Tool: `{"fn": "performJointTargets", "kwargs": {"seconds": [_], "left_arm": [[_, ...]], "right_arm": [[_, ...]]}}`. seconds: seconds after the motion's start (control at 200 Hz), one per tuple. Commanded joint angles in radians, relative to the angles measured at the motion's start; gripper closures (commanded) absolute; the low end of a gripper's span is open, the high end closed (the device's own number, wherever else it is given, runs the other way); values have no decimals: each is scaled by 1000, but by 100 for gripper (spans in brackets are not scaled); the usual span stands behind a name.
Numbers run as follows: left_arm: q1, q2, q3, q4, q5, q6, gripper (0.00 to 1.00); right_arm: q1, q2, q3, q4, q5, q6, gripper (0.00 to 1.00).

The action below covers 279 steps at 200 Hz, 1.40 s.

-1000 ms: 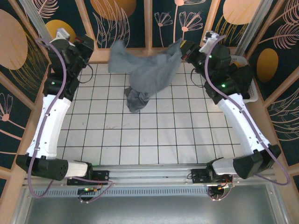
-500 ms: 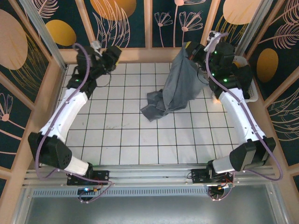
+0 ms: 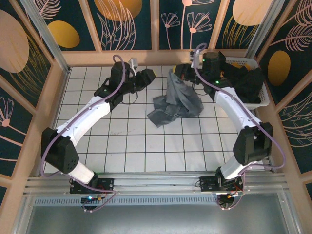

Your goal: Fold and stack the t-shirts

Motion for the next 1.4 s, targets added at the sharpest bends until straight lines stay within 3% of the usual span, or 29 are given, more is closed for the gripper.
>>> {"fn": "performJointTargets", "kwargs": {"seconds": [0.0,0.32,0.44,0.626,0.846,1.206,1.326,1.391], "left_arm": [[4,6,-70,34,-42,119,51],[4,138,-150,263,47,528,47],[3,193,-180,413,123,606,41],[-35,323,-95,447,152,719,36],[-58,453,-15,528,81,755,28],[-94,595,104,518,139,806,28],[-113,613,120,532,149,788,31],[-126,629,151,525,155,772,43]], "right_arm": [[2,-19,1,32,-41,-20,100],[-116,-136,64,-195,-111,-120,100],[-202,-185,31,-250,-189,-151,100],[-298,-221,-10,-257,-262,-147,100],[-344,-220,13,-277,-267,-135,100],[-366,-203,48,-318,-242,-135,100],[-367,-202,48,-314,-236,-128,100],[-367,-203,44,-314,-226,-129,100]]}}
